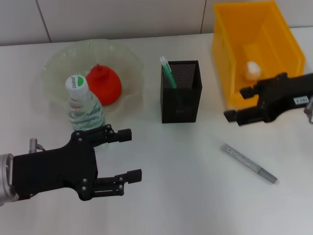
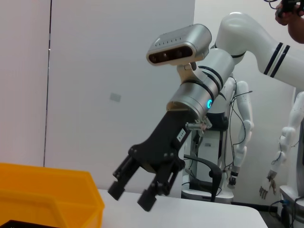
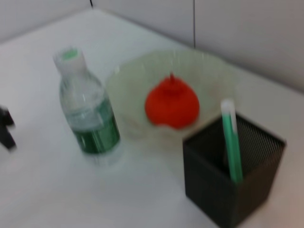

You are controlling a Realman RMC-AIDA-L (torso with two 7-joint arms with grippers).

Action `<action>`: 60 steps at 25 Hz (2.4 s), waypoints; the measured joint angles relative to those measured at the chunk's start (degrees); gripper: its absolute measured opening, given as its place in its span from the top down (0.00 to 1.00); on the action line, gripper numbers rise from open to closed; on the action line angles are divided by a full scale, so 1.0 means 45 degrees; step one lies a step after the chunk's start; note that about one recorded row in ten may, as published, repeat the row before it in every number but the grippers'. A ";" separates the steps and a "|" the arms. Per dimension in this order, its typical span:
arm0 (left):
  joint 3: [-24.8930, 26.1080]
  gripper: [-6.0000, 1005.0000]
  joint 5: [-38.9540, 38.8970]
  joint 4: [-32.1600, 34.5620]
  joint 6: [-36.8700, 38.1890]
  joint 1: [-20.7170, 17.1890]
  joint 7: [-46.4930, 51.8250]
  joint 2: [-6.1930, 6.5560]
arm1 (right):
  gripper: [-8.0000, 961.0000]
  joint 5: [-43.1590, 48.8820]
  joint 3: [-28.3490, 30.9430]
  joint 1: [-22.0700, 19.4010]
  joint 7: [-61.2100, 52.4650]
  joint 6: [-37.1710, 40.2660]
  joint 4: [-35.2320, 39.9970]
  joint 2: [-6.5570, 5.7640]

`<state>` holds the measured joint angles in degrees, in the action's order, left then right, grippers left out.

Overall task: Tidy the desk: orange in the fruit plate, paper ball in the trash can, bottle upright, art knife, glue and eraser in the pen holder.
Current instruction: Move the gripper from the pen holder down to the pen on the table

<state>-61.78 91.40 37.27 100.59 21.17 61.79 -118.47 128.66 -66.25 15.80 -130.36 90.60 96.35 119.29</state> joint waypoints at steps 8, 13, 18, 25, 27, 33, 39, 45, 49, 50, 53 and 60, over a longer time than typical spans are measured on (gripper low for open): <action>0.0000 0.20 0.0000 -0.0028 -0.0012 0.0027 0.0002 0.0000 | 0.21 0.2110 -0.0848 0.0054 -0.1291 0.1108 0.0962 0.0026; 0.0000 0.20 0.0000 -0.0027 -0.0012 0.0050 0.0010 -0.0015 | 0.22 0.3067 -0.1162 0.0222 -0.1942 0.1619 0.1511 0.0013; 0.0000 0.20 0.0001 -0.0032 -0.0012 0.0103 0.0010 -0.0038 | 0.22 0.3409 -0.1181 0.0711 -0.2312 0.2170 0.1349 -0.0022; -0.0040 0.20 0.0001 -0.0040 -0.0011 0.0139 -0.0015 -0.0040 | 0.22 0.4141 -0.1180 0.1709 -0.2751 0.2440 0.0017 -0.0026; -0.0045 0.20 0.0001 -0.0064 -0.0012 0.0140 -0.0076 -0.0040 | 0.21 0.4293 -0.1154 0.2112 -0.2826 0.2452 -0.0742 -0.0043; -0.0054 0.20 0.0001 -0.0201 -0.0011 0.0155 -0.0206 -0.0018 | 0.22 0.4576 -0.1157 0.2504 -0.2873 0.2339 -0.1469 -0.0024; -0.0063 0.20 0.0000 -0.0201 0.0050 0.0160 -0.0212 -0.0019 | 0.22 0.4660 -0.1158 0.2835 -0.2905 0.1862 -0.2381 -0.0028; -0.0051 0.20 0.0001 -0.0198 0.0075 0.0154 -0.0215 -0.0020 | 0.22 0.4711 -0.1185 0.3174 -0.2748 0.1655 -0.3110 -0.0031; -0.0087 0.20 0.0000 -0.0195 0.0047 0.0131 -0.0216 -0.0020 | 0.22 0.5019 -0.1531 0.3316 -0.2926 0.1580 -0.3106 -0.0020; -0.0090 0.20 0.0001 -0.0195 0.0045 0.0117 -0.0216 -0.0020 | 0.22 0.5019 -0.1531 0.3316 -0.2926 0.1580 -0.3106 -0.0020; -0.0102 0.20 0.0001 -0.0195 0.0048 0.0093 -0.0224 -0.0020 | 0.22 0.5611 -0.1826 0.3523 -0.3111 0.1625 -0.3192 -0.0018; -0.0095 0.20 0.0001 -0.0211 0.0072 0.0034 -0.0351 -0.0020 | 0.21 0.5779 -0.2165 0.3790 -0.3307 0.1566 -0.3447 -0.0008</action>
<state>-62.21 91.41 36.32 100.92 21.32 60.21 -118.56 154.66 -75.99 32.86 -145.24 97.65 80.84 119.25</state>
